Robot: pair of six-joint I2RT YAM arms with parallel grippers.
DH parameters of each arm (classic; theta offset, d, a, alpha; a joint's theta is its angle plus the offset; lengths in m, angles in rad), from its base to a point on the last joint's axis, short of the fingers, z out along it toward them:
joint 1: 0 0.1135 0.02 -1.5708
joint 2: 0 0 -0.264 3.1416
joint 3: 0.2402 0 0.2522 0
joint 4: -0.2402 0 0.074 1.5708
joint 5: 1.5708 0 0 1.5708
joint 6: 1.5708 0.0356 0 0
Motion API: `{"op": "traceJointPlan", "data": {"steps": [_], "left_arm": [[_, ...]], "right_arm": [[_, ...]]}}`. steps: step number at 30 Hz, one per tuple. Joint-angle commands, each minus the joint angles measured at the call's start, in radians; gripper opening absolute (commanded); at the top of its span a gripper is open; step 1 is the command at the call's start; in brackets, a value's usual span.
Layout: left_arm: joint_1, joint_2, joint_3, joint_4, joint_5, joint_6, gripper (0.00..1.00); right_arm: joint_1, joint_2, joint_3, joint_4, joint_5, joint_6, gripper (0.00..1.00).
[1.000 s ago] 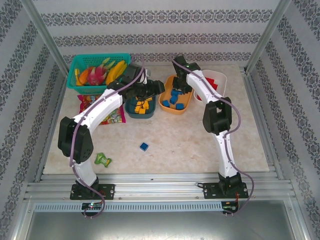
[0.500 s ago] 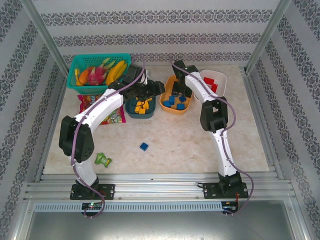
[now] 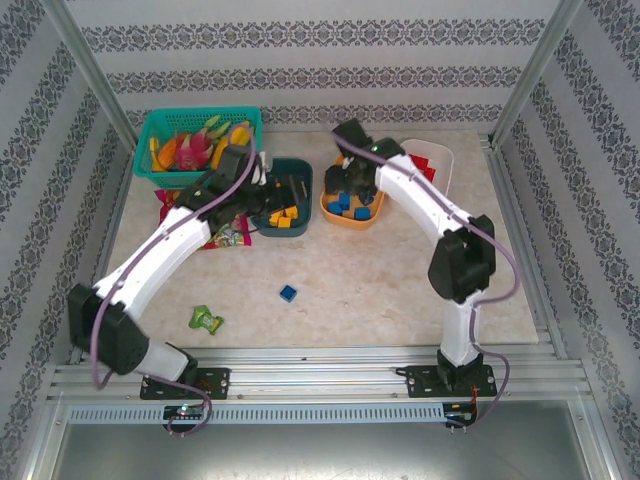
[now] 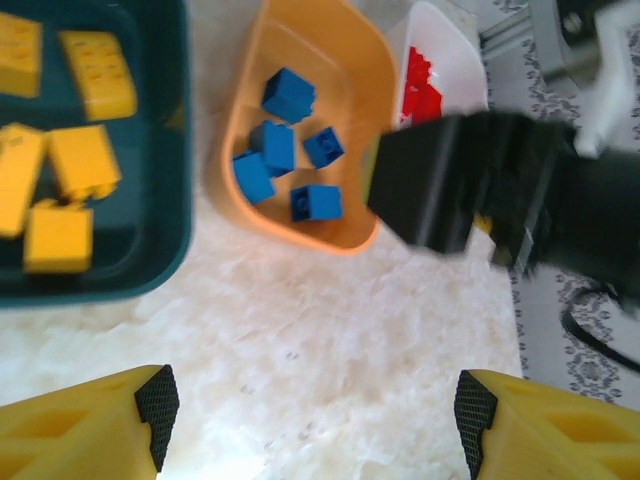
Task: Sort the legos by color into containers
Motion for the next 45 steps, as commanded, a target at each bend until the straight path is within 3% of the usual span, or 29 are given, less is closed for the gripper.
{"op": "traceJointPlan", "data": {"steps": [1,7,12,20,30,37,45], "left_arm": [[0.016,-0.135,-0.103,-0.131,-0.123,0.012,0.76],[0.017,-0.41,-0.284,-0.294,-0.234,-0.015,0.77],[0.016,-0.594,-0.358,-0.409,-0.263,-0.037,0.77],[0.016,-0.736,-0.391,-0.508,-0.276,-0.073,0.77],[0.016,-0.76,-0.392,-0.514,-0.28,-0.088,0.76],[0.017,-0.762,-0.409,-0.492,-0.271,-0.1,0.76],[0.017,-0.706,-0.419,-0.376,-0.184,-0.079,0.76]], "right_arm": [[0.132,-0.097,-0.202,0.142,-0.099,-0.156,0.74],[0.366,-0.139,-0.387,0.184,-0.156,-0.283,0.77],[0.458,-0.05,-0.395,0.171,-0.113,-0.266,0.81],[0.486,0.087,-0.314,0.136,-0.099,-0.25,0.76],[0.495,0.184,-0.258,0.088,-0.042,-0.246,0.52],[0.493,0.181,-0.26,0.092,-0.048,-0.236,0.34],[0.407,0.018,-0.27,0.066,-0.024,-0.174,0.29]]}}
